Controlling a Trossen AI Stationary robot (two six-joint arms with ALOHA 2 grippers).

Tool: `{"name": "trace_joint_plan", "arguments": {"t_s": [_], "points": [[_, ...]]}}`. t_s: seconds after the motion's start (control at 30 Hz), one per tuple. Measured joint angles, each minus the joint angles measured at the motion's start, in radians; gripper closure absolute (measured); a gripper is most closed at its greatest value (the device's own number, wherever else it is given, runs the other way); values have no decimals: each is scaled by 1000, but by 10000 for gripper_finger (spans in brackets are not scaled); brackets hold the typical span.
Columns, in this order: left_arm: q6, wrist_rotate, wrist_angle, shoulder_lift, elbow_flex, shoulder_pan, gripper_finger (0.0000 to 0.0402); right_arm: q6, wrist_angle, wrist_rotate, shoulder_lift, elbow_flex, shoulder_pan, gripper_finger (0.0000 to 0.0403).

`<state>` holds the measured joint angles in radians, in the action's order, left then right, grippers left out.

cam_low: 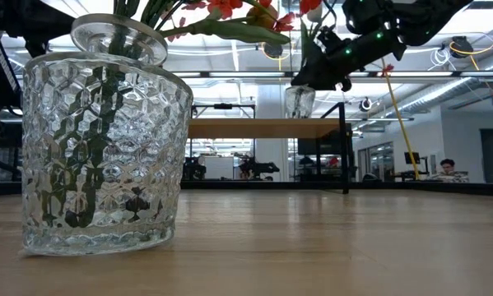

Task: Pick and place flowers into a vace then onto a shelf
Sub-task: Put the right transparent vase with flowers on the shelf, then put the transparent vase with flowers on the shelf

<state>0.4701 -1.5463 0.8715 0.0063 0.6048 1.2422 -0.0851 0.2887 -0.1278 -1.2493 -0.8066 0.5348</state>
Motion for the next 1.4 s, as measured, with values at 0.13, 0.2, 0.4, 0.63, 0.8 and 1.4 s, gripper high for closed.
{"name": "trace_joint_plan", "arguments": {"t_s": [0.13, 0.2, 0.4, 0.63, 0.8, 1.4], "points": [[2, 0, 0, 0, 0, 0, 360, -27, -16, 54, 3, -1, 15, 206], [2, 0, 0, 0, 0, 0, 360, -49, -37, 53, 5, -2, 19, 206], [2, 0, 0, 0, 0, 0, 360, -61, -9, 55, 5, -2, 20, 206], [2, 0, 0, 0, 0, 0, 360, -56, 39, 54, 4, -1, 21, 206], [2, 0, 0, 0, 0, 0, 360, -52, 36, 54, 4, -1, 22, 206], [95, -26, -302, 0, 9, -37, 360, -289, -71, -26, 329, -4, -75, 206]]}}
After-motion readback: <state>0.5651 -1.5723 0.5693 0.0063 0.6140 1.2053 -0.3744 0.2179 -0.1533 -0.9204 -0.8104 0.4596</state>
